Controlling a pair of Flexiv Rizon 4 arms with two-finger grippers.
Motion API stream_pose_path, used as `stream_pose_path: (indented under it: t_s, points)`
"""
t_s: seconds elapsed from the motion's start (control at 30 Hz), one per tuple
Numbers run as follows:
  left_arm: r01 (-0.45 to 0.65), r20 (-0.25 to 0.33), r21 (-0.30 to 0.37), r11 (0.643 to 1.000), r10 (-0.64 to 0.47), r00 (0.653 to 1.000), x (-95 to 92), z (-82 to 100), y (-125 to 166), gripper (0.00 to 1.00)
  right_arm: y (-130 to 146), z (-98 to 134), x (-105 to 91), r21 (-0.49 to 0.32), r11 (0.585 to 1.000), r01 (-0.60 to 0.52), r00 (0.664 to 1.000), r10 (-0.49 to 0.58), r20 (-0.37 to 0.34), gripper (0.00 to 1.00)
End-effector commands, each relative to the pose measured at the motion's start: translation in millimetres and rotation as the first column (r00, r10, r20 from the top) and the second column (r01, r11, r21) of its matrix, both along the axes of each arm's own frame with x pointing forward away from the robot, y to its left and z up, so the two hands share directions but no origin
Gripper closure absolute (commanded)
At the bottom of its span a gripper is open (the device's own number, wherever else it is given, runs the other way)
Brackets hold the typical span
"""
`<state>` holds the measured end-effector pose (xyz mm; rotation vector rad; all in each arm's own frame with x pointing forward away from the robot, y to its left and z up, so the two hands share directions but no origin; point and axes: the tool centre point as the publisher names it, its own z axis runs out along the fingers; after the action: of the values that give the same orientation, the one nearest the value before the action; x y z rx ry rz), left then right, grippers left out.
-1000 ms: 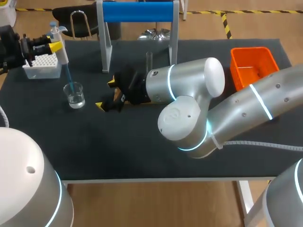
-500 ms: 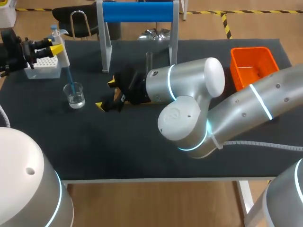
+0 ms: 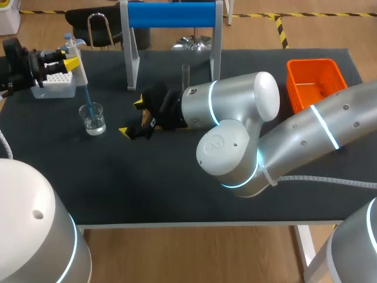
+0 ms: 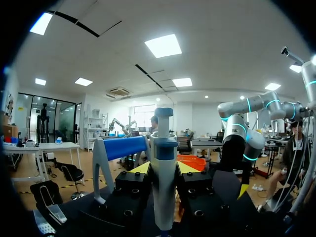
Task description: Invert the test tube, pick up the pipette, mount the tip to pipette, aspirate from beaker and dispense into the tube, eject the tip, return the pipette, and cap with the stopper.
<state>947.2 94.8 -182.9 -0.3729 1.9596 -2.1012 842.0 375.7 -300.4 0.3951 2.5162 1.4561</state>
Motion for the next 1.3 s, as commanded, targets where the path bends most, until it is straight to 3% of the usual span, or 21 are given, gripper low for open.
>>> stream_pose_path:
  t_s: [0.03,1.3]
  points:
    - [0.004,0.001,-0.001,1.0,-0.004,1.0,0.8,-2.3,1.7,1.0,0.9,-1.1,-0.9,0.001,1.0,0.003,1.0,-0.003,0.002,0.0]
    - [0.005,-0.004,0.007,1.0,-0.005,1.0,1.6,-10.2,0.4,1.0,0.9,-1.1,-0.9,0.001,1.0,0.003,1.0,-0.003,0.002,0.0]
